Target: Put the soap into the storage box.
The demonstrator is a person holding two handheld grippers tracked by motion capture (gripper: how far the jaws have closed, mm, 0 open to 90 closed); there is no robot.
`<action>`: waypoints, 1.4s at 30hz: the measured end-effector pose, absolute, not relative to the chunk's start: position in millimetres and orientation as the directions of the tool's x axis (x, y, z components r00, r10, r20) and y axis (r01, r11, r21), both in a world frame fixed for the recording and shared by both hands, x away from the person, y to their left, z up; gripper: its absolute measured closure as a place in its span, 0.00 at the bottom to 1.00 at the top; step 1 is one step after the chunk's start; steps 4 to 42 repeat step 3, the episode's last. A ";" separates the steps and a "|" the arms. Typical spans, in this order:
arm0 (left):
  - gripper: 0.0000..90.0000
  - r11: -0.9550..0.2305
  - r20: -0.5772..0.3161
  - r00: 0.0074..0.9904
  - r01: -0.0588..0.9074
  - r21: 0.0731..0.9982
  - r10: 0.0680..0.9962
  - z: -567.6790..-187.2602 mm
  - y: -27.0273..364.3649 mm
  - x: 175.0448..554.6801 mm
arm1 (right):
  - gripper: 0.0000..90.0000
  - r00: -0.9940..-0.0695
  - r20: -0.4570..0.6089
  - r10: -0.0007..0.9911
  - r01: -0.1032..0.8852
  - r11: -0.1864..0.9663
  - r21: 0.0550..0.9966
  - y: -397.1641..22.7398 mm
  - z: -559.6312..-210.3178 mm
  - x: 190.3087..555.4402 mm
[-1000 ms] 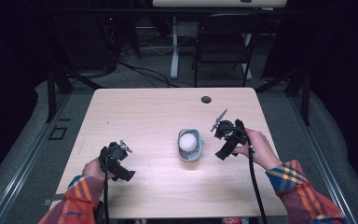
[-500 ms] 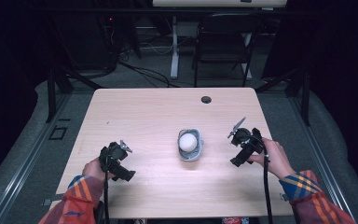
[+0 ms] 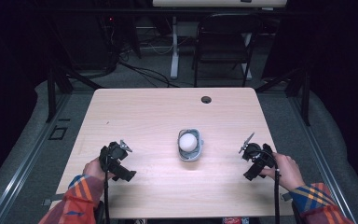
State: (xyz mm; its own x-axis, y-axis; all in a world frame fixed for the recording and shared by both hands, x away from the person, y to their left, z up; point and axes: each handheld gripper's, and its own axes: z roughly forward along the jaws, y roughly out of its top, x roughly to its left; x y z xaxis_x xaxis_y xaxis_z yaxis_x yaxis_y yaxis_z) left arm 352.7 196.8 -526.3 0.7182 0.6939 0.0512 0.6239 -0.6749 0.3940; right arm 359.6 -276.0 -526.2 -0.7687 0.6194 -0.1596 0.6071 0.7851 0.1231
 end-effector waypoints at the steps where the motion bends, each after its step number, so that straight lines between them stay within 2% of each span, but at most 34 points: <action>1: 0.00 -0.667 0.035 0.720 0.623 0.408 0.693 -525.5 197.6 353.0 | 0.12 -0.772 -0.154 0.616 0.606 0.788 0.114 -276.0 -528.0 360.4; 3: 0.00 -0.651 0.005 0.720 0.625 0.431 0.694 -524.4 199.6 354.0 | 0.14 -0.773 -0.154 0.615 0.606 0.788 0.105 -275.9 -530.3 362.5; 42: 0.00 -0.651 0.005 0.720 0.625 0.431 0.694 -524.4 199.6 354.0 | 0.14 -0.773 -0.154 0.615 0.606 0.788 0.105 -275.9 -530.3 362.5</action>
